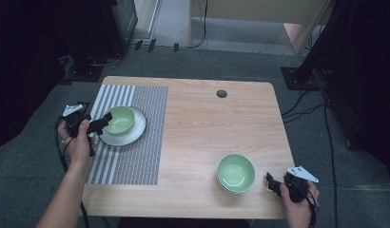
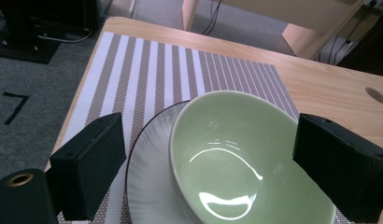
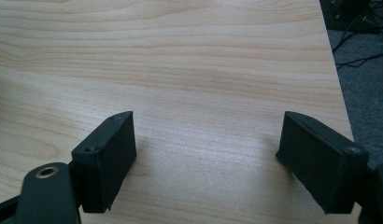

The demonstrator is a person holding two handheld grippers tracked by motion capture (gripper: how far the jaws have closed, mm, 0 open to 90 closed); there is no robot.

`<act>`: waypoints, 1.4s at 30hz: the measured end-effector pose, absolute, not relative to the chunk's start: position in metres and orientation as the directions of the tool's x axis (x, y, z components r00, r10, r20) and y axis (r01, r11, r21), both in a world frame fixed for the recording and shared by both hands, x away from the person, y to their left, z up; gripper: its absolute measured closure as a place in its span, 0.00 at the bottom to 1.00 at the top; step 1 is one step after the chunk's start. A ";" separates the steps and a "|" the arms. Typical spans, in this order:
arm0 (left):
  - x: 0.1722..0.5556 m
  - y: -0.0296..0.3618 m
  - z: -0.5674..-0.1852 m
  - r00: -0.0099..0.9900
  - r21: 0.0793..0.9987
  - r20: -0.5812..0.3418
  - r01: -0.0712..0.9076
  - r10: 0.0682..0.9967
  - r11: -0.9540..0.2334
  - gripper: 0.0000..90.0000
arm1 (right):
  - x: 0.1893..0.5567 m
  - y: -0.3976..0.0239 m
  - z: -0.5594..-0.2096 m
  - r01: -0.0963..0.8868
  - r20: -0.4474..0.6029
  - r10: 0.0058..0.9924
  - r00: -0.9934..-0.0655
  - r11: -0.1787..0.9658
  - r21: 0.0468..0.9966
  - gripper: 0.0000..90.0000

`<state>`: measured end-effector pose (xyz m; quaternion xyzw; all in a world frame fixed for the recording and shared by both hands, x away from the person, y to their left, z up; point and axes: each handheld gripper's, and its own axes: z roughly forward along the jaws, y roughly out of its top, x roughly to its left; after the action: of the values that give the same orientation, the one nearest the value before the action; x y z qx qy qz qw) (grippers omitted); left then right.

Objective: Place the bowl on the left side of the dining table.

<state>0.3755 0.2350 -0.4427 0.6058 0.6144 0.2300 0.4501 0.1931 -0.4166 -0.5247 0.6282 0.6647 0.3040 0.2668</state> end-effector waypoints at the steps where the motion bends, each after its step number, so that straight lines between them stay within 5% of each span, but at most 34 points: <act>1: 0.374 0.236 -0.443 0.143 0.830 -0.281 0.532 0.949 0.165 0.10 | 0.193 -0.417 -0.525 0.673 0.027 0.997 -0.068 0.026 0.739 0.21; 42: 0.307 0.239 -0.468 0.196 0.880 -0.244 0.456 0.950 0.132 0.10 | 0.193 -0.417 -0.525 0.673 0.027 0.997 -0.068 0.026 0.739 0.21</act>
<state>0.3070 0.2385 -0.4676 0.6067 0.5794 0.2572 0.4797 0.1931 -0.4166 -0.5247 0.6282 0.6646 0.3040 0.2668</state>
